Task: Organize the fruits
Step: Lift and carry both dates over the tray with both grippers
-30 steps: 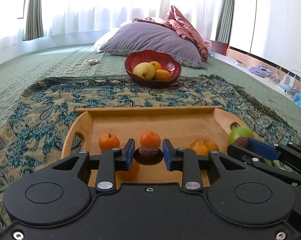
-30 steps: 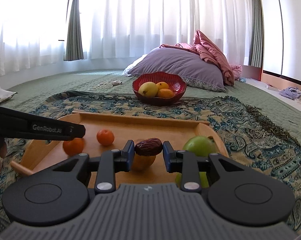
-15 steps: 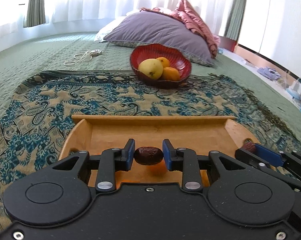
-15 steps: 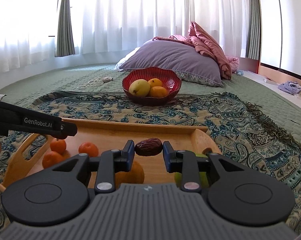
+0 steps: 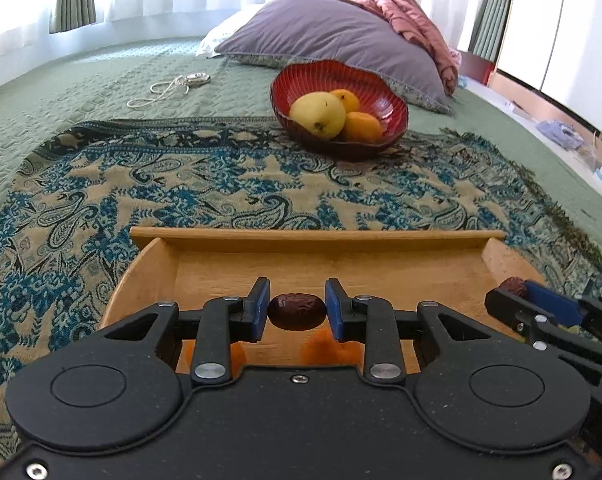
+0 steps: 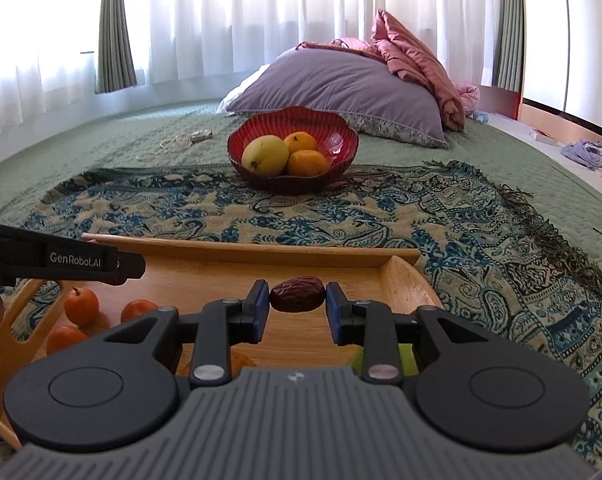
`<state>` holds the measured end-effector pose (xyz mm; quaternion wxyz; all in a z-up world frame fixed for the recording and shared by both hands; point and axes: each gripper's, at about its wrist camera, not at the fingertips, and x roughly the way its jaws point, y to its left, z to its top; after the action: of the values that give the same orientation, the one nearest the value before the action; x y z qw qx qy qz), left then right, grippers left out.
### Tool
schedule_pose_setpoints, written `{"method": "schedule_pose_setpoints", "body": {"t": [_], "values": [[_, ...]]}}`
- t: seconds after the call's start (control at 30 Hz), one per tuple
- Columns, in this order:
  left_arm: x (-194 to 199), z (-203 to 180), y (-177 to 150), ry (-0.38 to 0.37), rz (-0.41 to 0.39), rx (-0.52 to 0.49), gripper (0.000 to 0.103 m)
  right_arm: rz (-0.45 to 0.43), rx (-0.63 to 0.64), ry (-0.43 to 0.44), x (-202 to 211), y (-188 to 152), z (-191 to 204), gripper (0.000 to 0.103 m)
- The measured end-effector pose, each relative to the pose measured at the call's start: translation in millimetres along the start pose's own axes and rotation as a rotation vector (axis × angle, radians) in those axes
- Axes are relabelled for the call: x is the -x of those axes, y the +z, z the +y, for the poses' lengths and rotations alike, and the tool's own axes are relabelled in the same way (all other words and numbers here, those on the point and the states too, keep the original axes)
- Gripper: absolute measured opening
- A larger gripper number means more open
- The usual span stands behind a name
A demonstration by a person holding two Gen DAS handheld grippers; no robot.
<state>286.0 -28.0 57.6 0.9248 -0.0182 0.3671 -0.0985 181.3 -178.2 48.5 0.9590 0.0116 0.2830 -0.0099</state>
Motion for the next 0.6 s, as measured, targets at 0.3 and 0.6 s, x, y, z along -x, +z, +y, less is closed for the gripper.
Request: {"method": "schedule_pose_setpoints", "body": {"t": [0.3, 0.6], "values": [[-21, 8, 4, -0.004, 0.055, 0.032, 0.028, 0.064, -0.016, -0.003, -21, 6, -5, 0.036], [-35, 8, 9, -0.032, 0.118, 0.058, 0.028, 0.149, -0.006, -0.007, -39, 5, -5, 0.035]]}}
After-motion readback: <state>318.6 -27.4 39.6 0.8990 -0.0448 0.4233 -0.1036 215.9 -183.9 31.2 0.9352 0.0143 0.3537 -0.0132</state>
